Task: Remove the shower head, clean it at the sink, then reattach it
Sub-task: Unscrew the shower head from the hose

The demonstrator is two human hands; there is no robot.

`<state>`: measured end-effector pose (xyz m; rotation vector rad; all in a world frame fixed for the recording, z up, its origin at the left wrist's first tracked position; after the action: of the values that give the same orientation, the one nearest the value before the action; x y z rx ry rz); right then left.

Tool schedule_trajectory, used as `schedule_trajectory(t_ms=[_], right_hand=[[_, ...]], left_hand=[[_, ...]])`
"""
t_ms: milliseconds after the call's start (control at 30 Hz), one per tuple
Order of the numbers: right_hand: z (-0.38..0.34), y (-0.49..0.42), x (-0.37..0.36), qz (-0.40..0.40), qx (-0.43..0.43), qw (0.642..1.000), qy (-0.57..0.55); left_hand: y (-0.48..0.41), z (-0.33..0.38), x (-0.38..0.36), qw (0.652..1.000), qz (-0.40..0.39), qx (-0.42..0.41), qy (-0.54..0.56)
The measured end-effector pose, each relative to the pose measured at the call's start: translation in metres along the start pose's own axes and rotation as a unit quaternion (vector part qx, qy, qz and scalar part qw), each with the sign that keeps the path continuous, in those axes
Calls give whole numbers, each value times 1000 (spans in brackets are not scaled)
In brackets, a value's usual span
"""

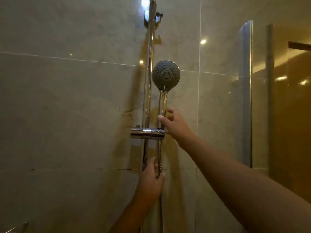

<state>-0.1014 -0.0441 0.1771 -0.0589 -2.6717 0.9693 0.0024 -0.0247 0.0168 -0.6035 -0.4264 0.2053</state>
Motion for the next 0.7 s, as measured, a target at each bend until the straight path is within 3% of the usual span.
schedule_trajectory(t_ms=[300, 700], right_hand=[[-1, -15, -4, 3, -11, 1000, 5], [-25, -28, 6, 11, 0, 1000, 3]], left_hand=[[-5, -25, -7, 1000, -21, 17, -9], [-18, -2, -4, 996, -39, 15, 82]])
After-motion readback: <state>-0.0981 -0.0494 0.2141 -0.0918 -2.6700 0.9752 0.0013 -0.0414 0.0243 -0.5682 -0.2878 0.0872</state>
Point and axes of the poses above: each hand's wrist, its own y-axis away from the middle knuckle, its own x-axis out of the back of the hand, z = x × y, the point moved 3 cm from there along -y, towards the middle knuckle, and after that the axes turned 2 degrees about -x, right-handed, at the moved point
